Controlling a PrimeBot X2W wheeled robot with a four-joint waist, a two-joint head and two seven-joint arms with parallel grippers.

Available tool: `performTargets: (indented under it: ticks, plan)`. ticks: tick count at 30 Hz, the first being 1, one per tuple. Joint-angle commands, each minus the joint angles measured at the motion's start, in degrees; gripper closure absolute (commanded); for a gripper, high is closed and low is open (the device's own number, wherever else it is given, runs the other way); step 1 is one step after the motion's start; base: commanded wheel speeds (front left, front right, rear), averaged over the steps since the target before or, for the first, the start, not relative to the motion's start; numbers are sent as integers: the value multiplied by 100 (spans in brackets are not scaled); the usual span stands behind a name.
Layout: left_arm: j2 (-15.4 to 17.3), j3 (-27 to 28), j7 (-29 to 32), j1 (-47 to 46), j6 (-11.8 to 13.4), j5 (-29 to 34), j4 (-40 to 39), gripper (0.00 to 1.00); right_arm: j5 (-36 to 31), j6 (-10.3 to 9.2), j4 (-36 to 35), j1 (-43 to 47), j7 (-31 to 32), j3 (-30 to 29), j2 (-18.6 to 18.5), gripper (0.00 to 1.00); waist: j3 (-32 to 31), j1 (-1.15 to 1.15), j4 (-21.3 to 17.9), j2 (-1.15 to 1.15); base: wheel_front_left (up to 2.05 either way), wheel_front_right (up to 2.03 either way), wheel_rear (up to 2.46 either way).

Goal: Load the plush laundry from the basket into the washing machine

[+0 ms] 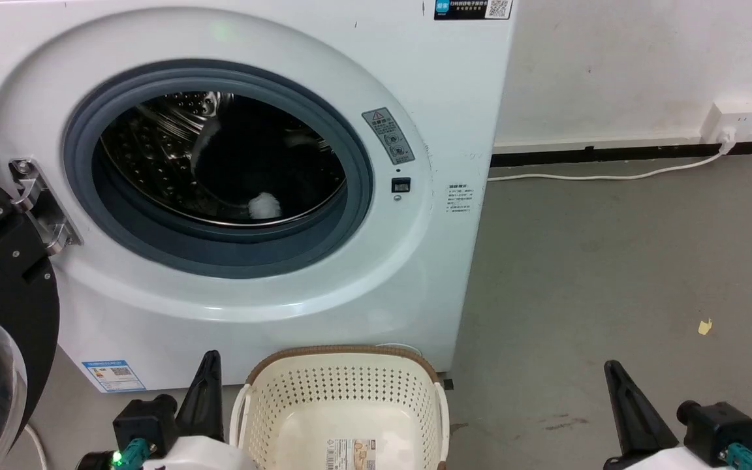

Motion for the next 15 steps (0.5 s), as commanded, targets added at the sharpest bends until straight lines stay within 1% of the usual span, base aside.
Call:
performTargets:
  ticks: [1, 15]
  plan:
    - [-25, 35, 24, -51, -37, 74, -38, 100, -51, -1, -36, -75, 25, -4, 5, 100, 1, 0, -2, 0, 0, 0, 0]
    - [-100, 144, 154, -76, -103, 307, -115, 100, -181, -2, -84, -149, 130, -13, 7, 100, 26, 0, -28, 0, 0, 0, 0]
